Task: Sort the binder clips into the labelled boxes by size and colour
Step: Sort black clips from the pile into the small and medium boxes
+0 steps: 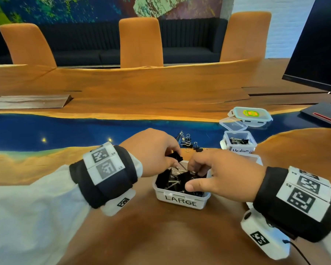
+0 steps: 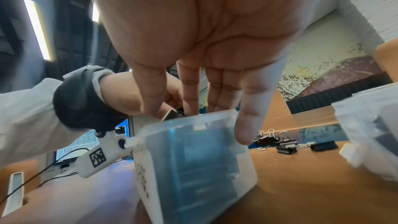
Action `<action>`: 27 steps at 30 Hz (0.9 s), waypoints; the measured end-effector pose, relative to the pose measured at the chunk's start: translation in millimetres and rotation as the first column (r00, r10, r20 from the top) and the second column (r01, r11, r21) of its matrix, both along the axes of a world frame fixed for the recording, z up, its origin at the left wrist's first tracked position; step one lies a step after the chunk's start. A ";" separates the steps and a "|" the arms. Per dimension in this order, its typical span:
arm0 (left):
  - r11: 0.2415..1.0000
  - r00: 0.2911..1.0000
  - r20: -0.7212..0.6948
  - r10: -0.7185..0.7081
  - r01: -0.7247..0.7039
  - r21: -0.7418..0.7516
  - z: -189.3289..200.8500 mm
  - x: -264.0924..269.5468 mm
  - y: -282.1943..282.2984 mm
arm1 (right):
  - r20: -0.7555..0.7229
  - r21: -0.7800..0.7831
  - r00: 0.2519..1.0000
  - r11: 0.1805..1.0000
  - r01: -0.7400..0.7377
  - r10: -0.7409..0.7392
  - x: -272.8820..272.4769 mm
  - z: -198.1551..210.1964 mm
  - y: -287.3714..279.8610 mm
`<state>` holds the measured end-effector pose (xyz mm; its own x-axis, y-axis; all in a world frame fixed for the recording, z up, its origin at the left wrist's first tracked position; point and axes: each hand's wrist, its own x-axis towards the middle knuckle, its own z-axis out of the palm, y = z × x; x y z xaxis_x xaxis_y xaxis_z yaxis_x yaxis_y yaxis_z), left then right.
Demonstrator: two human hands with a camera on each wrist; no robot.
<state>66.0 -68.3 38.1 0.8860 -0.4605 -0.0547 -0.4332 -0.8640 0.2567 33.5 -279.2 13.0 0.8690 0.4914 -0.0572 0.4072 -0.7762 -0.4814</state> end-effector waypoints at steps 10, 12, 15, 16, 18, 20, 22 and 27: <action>0.999 0.999 -0.035 0.027 -0.028 -0.024 -5.5 4.5 0.7 | 0.041 -0.025 0.999 1.000 0.019 -0.018 -2.7 -0.4 -3.3; 0.999 1.000 -0.013 0.019 -0.018 0.046 -5.2 3.2 4.3 | 0.055 -0.012 0.998 1.000 0.026 -0.026 -3.4 -2.2 -4.1; 0.987 0.999 0.039 -0.016 0.010 0.163 -7.0 -5.5 4.6 | 0.079 -0.039 0.996 0.999 0.032 -0.029 -3.9 -4.6 -5.4; 0.981 0.998 0.056 -0.027 0.016 0.194 -7.3 -7.8 4.6 | 0.083 -0.051 0.996 0.998 0.027 -0.023 -3.8 -4.8 -5.5; 0.966 0.997 0.066 -0.049 0.031 0.256 -6.2 -9.0 3.5 | 0.092 -0.077 0.996 0.997 0.011 -0.003 -2.8 -4.7 -6.2; 0.945 0.995 0.061 -0.074 0.050 0.324 -6.7 -9.7 0.8 | 0.096 -0.124 0.995 0.992 -0.011 0.023 -1.8 -4.7 -5.3; 0.920 0.992 0.064 -0.105 0.072 0.386 -8.6 -11.0 -3.8 | 0.092 -0.168 0.994 0.985 -0.035 0.051 -0.8 -5.4 -2.9; 0.973 0.994 -0.084 -0.068 0.084 0.215 5.6 -2.7 9.7 | 0.061 -0.206 0.996 0.977 -0.050 0.064 0.5 -3.2 -2.1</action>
